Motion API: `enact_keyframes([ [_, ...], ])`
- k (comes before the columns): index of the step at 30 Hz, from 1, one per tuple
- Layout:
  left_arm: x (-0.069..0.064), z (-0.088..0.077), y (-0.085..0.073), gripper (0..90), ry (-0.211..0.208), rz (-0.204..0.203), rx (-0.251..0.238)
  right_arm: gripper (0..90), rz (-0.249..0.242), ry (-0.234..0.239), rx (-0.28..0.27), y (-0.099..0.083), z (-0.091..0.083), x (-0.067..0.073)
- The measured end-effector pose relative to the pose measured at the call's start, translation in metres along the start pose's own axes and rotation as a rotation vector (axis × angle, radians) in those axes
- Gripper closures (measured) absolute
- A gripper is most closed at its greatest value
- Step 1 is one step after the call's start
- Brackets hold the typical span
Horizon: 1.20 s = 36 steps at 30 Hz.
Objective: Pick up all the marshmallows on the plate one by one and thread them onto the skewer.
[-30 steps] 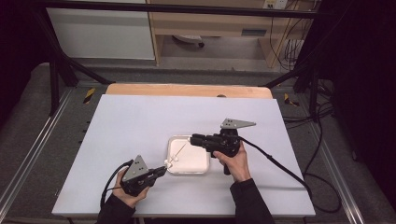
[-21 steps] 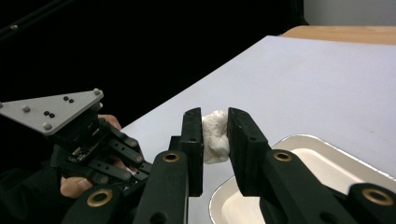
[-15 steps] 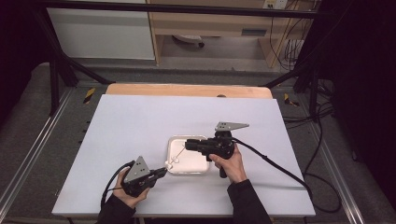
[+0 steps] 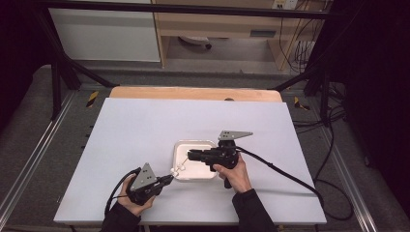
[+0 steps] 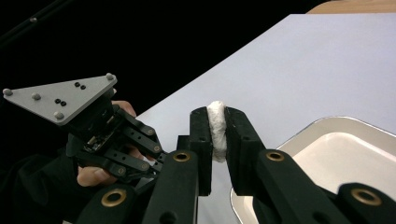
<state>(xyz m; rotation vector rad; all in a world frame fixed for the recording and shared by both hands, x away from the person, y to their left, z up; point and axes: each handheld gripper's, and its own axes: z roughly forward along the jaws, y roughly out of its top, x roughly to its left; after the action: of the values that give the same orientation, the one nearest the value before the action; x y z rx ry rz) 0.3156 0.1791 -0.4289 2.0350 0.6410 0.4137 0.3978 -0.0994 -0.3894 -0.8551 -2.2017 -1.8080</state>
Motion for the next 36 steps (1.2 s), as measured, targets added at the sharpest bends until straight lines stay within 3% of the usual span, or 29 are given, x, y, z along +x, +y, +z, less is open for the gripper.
enact_keyframes([
  [4, -0.001, -0.0008, 0.0003, 89.3, 0.016, 0.001, -0.012, 82.6, -0.003, 0.015, -0.011, -0.0024, 0.0016, 0.0011],
  [12, -0.0018, -0.0007, 0.001, 89.4, 0.005, 0.004, -0.007, 82.8, -0.003, 0.028, -0.024, -0.0073, 0.0052, 0.0021],
  [36, -0.0018, 0.0055, 0.0033, 89.3, -0.003, -0.004, -0.023, 82.6, 0.018, 0.026, -0.007, -0.008, 0.0065, -0.0009],
])
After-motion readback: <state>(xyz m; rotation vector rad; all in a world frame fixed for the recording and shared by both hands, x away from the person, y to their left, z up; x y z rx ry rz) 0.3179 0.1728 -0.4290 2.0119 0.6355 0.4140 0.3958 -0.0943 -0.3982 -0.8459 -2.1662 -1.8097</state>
